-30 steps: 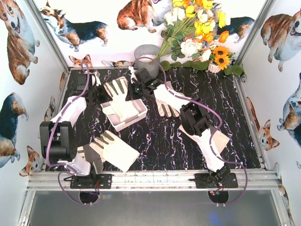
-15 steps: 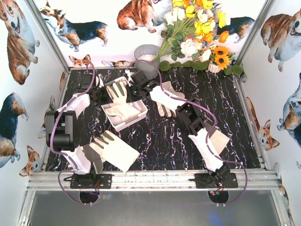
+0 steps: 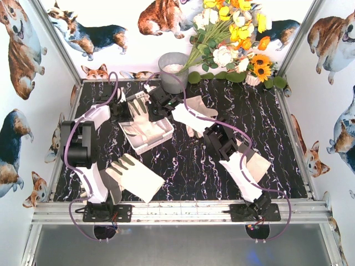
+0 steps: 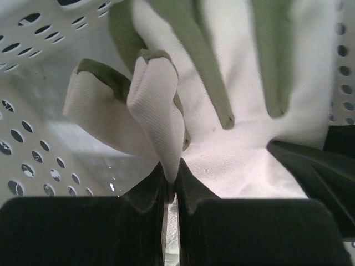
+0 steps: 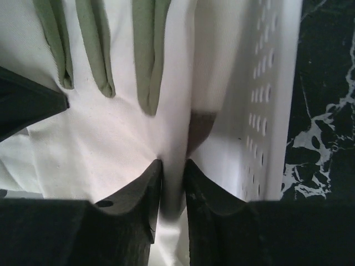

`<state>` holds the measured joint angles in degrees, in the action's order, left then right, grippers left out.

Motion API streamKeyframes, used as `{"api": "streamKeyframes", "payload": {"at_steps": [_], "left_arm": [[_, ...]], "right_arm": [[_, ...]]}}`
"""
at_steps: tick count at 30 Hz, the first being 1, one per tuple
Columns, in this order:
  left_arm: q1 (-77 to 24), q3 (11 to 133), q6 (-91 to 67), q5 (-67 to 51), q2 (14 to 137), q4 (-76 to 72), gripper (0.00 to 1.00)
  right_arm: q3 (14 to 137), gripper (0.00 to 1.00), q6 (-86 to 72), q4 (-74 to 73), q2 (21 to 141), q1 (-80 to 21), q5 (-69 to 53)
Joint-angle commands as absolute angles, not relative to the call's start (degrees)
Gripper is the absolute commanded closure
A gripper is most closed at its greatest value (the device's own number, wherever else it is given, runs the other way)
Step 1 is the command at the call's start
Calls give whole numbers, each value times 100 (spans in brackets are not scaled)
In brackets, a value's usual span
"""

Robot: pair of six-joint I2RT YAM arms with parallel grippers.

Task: Put the gloves into the storage basket
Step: Place the glove in the bin.

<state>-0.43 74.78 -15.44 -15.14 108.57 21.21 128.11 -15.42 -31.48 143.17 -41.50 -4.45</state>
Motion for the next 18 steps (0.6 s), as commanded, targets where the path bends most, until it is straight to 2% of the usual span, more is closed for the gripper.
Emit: {"api": "streamKeyframes", "payload": {"at_steps": [1,4,6,18], "left_arm": [[27,7681,-1232,-1187,11083,2250,100],[26,7692,-1222,-1174,11164,2258,100],[19,7674,-1205,-1193,11202,2252,100],[-82,7544,-1485,-1712,11274,1815,100]], "right_arm": [[13151,70,-1394,-3364,14235,-3990,95],[13166,57,-1326,-3394,13965,-3997,-40],[13166,52,-1274,-3406,13756,-3999,-117],[12225,47,-1406,-3081,12351,-4043,-302]]}}
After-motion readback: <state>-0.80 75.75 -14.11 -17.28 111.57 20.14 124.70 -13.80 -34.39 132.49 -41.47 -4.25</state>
